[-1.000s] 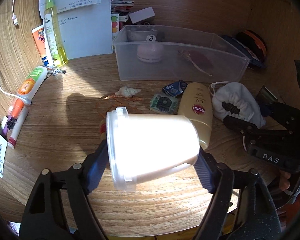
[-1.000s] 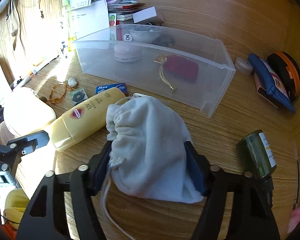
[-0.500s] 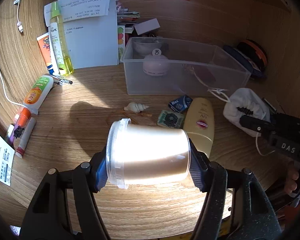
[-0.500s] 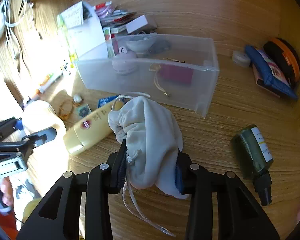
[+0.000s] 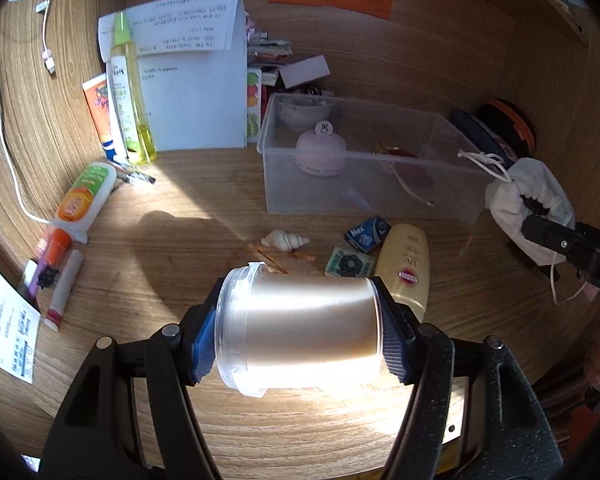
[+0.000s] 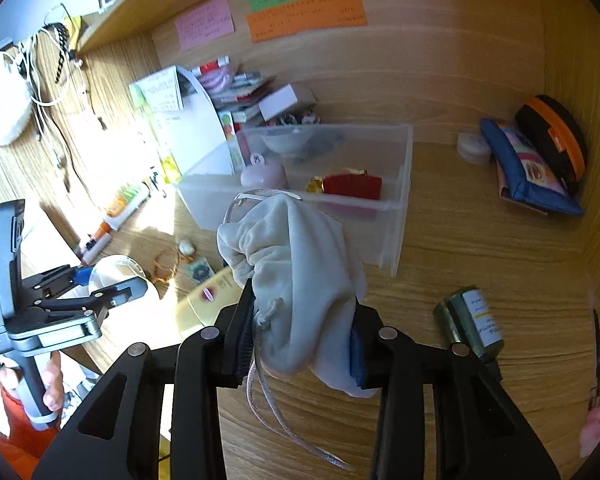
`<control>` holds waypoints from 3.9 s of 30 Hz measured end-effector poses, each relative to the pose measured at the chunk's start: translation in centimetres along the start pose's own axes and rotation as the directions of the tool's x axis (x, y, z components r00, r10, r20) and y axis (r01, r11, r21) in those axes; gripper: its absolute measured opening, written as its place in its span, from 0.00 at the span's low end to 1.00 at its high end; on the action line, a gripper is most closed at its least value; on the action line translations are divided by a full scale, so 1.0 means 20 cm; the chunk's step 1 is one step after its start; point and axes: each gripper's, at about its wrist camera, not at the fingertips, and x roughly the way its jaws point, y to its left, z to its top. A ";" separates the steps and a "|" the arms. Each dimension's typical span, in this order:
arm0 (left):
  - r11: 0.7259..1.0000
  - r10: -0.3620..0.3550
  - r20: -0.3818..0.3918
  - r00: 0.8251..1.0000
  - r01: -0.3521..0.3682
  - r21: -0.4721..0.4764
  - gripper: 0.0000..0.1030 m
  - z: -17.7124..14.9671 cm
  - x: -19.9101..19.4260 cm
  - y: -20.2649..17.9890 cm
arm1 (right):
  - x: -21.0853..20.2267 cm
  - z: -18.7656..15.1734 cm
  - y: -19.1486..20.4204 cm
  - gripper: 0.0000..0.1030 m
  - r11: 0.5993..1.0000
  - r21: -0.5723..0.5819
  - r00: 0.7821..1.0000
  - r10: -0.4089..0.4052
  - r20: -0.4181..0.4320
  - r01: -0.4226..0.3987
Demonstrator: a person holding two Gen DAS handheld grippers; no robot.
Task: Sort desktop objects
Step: 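Lift the cream container with the left gripper while the right grasps the white cloth bag, then lower the cream container and white bag into the clear box and release, then grasp the green pump bottle with the right gripper while the left grasps the beaded ornament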
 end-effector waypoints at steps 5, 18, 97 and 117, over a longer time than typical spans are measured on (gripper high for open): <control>1.000 0.009 0.038 0.999 -0.009 0.003 0.65 0.07 -0.04 0.02 | -0.04 0.04 -0.01 0.33 1.000 0.003 1.000 0.013 0.028 -0.013; 0.999 0.025 0.100 0.995 -0.029 0.041 0.65 0.33 -0.05 0.04 | -0.07 0.20 -0.04 0.33 1.000 0.000 0.997 0.025 0.070 -0.025; 0.976 -0.064 0.006 0.998 0.062 0.206 0.89 0.68 0.51 -0.31 | 0.44 0.58 -0.26 0.79 0.999 0.043 1.000 0.008 0.024 -0.009; 0.981 0.007 0.112 0.994 -0.029 0.193 0.97 0.47 0.06 -0.20 | -0.07 0.38 -0.20 0.83 0.996 0.085 0.993 -0.041 0.114 0.032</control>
